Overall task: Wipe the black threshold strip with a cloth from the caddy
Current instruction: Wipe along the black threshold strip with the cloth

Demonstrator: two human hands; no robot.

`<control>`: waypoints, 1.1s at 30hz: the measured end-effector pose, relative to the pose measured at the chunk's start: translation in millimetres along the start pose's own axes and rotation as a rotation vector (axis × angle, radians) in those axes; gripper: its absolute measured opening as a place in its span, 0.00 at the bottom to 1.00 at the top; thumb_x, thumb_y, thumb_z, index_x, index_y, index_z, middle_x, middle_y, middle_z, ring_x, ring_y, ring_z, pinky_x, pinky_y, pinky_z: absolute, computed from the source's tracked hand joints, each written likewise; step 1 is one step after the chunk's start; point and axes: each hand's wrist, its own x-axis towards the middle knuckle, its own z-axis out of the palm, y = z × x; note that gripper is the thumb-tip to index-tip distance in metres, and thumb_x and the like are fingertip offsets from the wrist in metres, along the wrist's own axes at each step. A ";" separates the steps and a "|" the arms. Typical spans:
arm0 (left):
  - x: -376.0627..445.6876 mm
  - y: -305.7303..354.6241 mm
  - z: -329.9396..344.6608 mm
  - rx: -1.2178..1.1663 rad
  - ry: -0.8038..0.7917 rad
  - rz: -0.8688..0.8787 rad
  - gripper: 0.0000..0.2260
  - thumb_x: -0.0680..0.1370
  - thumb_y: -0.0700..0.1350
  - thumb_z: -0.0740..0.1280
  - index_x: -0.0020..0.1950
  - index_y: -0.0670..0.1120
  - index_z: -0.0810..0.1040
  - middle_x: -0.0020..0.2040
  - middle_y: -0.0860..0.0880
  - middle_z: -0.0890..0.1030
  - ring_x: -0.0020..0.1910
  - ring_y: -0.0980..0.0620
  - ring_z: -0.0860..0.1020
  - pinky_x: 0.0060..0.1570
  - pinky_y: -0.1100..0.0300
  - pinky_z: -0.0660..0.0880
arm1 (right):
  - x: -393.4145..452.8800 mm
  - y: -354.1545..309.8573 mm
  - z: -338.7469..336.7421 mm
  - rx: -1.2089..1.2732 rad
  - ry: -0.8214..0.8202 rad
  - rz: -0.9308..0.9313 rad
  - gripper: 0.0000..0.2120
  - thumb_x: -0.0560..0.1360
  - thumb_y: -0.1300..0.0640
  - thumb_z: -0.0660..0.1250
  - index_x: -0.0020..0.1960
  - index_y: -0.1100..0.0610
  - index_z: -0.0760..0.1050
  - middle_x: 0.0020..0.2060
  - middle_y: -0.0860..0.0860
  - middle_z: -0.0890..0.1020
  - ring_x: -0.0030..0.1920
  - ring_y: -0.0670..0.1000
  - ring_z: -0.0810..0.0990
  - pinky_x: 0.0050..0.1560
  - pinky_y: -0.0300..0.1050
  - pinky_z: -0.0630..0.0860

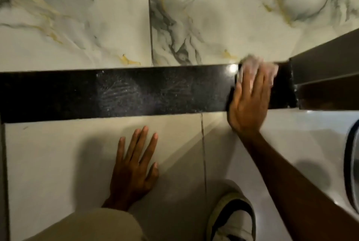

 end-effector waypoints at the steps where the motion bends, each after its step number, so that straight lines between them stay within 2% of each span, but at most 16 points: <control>1: -0.1 -0.9 1.8 0.004 0.010 0.003 0.35 0.82 0.56 0.60 0.88 0.47 0.59 0.88 0.40 0.58 0.88 0.40 0.54 0.86 0.34 0.46 | 14.8 -19.7 7.4 0.045 0.029 0.025 0.27 0.90 0.48 0.49 0.85 0.59 0.60 0.85 0.62 0.61 0.86 0.63 0.57 0.87 0.61 0.58; 3: -2.5 -1.9 4.5 0.005 0.009 -0.002 0.34 0.82 0.56 0.59 0.88 0.47 0.59 0.88 0.39 0.58 0.88 0.39 0.54 0.86 0.34 0.45 | 23.8 -66.3 13.7 0.142 -0.028 0.004 0.29 0.89 0.46 0.49 0.86 0.58 0.57 0.85 0.60 0.59 0.86 0.61 0.56 0.88 0.59 0.56; 5: -2.3 -1.7 5.7 -0.001 0.014 -0.003 0.34 0.83 0.56 0.59 0.88 0.47 0.58 0.88 0.40 0.57 0.88 0.40 0.53 0.86 0.34 0.45 | 1.6 -102.1 12.3 0.187 -0.104 -0.188 0.28 0.89 0.48 0.51 0.86 0.58 0.55 0.86 0.61 0.58 0.87 0.61 0.55 0.88 0.60 0.55; 8: -3.1 -1.9 1.5 -0.002 0.013 0.002 0.34 0.84 0.56 0.59 0.88 0.48 0.57 0.89 0.41 0.55 0.89 0.41 0.53 0.86 0.34 0.45 | -68.7 -94.9 -1.8 0.177 -0.177 -0.370 0.26 0.89 0.50 0.55 0.85 0.58 0.61 0.85 0.61 0.61 0.86 0.60 0.57 0.85 0.62 0.62; 10: -2.3 -1.1 0.7 0.008 0.002 -0.003 0.34 0.84 0.56 0.58 0.89 0.48 0.56 0.89 0.42 0.54 0.89 0.41 0.52 0.86 0.35 0.46 | -103.1 -66.0 -12.4 0.098 -0.191 -0.316 0.25 0.89 0.51 0.56 0.84 0.54 0.63 0.84 0.60 0.63 0.86 0.60 0.59 0.83 0.62 0.66; 13: -0.9 -1.6 4.0 0.002 0.012 -0.021 0.34 0.84 0.56 0.57 0.89 0.49 0.55 0.90 0.43 0.53 0.89 0.42 0.52 0.87 0.37 0.44 | -93.9 -48.0 -12.3 -0.023 -0.167 -0.094 0.25 0.89 0.50 0.54 0.84 0.54 0.62 0.84 0.60 0.62 0.86 0.62 0.58 0.84 0.61 0.64; 15: -1.7 -2.4 7.6 -0.008 0.036 -0.038 0.33 0.84 0.56 0.57 0.89 0.48 0.57 0.89 0.43 0.55 0.89 0.42 0.54 0.87 0.38 0.44 | -63.8 -66.7 -2.9 -0.033 -0.066 0.039 0.25 0.89 0.50 0.53 0.85 0.56 0.61 0.84 0.61 0.62 0.86 0.62 0.59 0.85 0.61 0.62; 17: -3.4 -3.6 8.8 -0.015 0.060 -0.069 0.33 0.84 0.56 0.57 0.88 0.47 0.58 0.89 0.42 0.56 0.89 0.41 0.54 0.87 0.39 0.45 | -34.4 -104.5 9.2 0.047 -0.089 0.084 0.27 0.90 0.47 0.50 0.86 0.55 0.55 0.86 0.60 0.57 0.87 0.61 0.55 0.88 0.61 0.57; 18: -4.0 -4.1 9.6 -0.011 0.074 -0.093 0.33 0.84 0.55 0.57 0.88 0.46 0.58 0.89 0.42 0.56 0.89 0.41 0.54 0.87 0.38 0.46 | -25.8 -126.0 15.3 0.103 -0.135 0.035 0.28 0.89 0.46 0.50 0.87 0.54 0.52 0.87 0.60 0.54 0.87 0.61 0.52 0.89 0.61 0.53; 20: -4.2 -3.8 10.7 0.004 0.110 -0.168 0.32 0.84 0.54 0.57 0.88 0.45 0.59 0.88 0.40 0.58 0.88 0.40 0.55 0.87 0.36 0.50 | -27.1 -159.7 18.9 0.166 -0.205 -0.203 0.29 0.89 0.46 0.51 0.87 0.55 0.51 0.87 0.60 0.53 0.88 0.60 0.51 0.89 0.59 0.50; 22: -4.8 -3.7 9.6 0.011 0.155 -0.266 0.31 0.85 0.52 0.57 0.87 0.44 0.60 0.88 0.39 0.59 0.88 0.39 0.57 0.86 0.35 0.53 | -50.9 -164.5 16.6 0.165 -0.219 -0.455 0.28 0.89 0.48 0.53 0.86 0.55 0.55 0.86 0.59 0.56 0.87 0.59 0.53 0.89 0.59 0.53; 24: -5.0 -2.4 6.4 0.009 0.165 -0.308 0.31 0.85 0.51 0.58 0.87 0.43 0.60 0.88 0.38 0.59 0.87 0.38 0.57 0.85 0.34 0.54 | -89.5 -137.8 4.6 0.161 -0.238 -0.516 0.26 0.88 0.51 0.56 0.85 0.55 0.60 0.86 0.60 0.59 0.87 0.60 0.54 0.86 0.61 0.59; 26: -4.6 -0.6 2.5 -0.005 0.152 -0.313 0.32 0.84 0.51 0.58 0.87 0.43 0.60 0.88 0.38 0.58 0.87 0.38 0.57 0.85 0.33 0.55 | -119.6 -101.0 -12.3 0.103 -0.257 -0.441 0.26 0.88 0.51 0.57 0.85 0.54 0.61 0.85 0.60 0.61 0.86 0.61 0.56 0.83 0.63 0.65; 28: -3.4 -0.6 2.1 0.000 0.139 -0.320 0.32 0.84 0.52 0.58 0.88 0.44 0.60 0.88 0.39 0.58 0.87 0.38 0.57 0.84 0.32 0.56 | -120.0 -76.5 -18.4 0.010 -0.265 -0.347 0.26 0.87 0.51 0.57 0.85 0.54 0.61 0.84 0.61 0.61 0.86 0.62 0.58 0.82 0.63 0.67; 31: -2.8 -0.6 6.4 0.002 0.156 -0.330 0.31 0.85 0.53 0.55 0.88 0.44 0.60 0.88 0.39 0.59 0.87 0.38 0.57 0.84 0.33 0.57 | -81.9 -92.4 -6.2 -0.026 -0.157 -0.148 0.26 0.89 0.51 0.56 0.84 0.58 0.61 0.84 0.63 0.62 0.85 0.64 0.59 0.84 0.63 0.64; 33: -4.0 -0.9 8.1 -0.007 0.181 -0.344 0.31 0.85 0.53 0.56 0.87 0.43 0.60 0.88 0.39 0.59 0.87 0.38 0.58 0.85 0.33 0.56 | -52.7 -132.3 5.7 0.062 -0.166 -0.066 0.28 0.89 0.47 0.53 0.86 0.57 0.57 0.85 0.62 0.58 0.86 0.63 0.56 0.88 0.63 0.57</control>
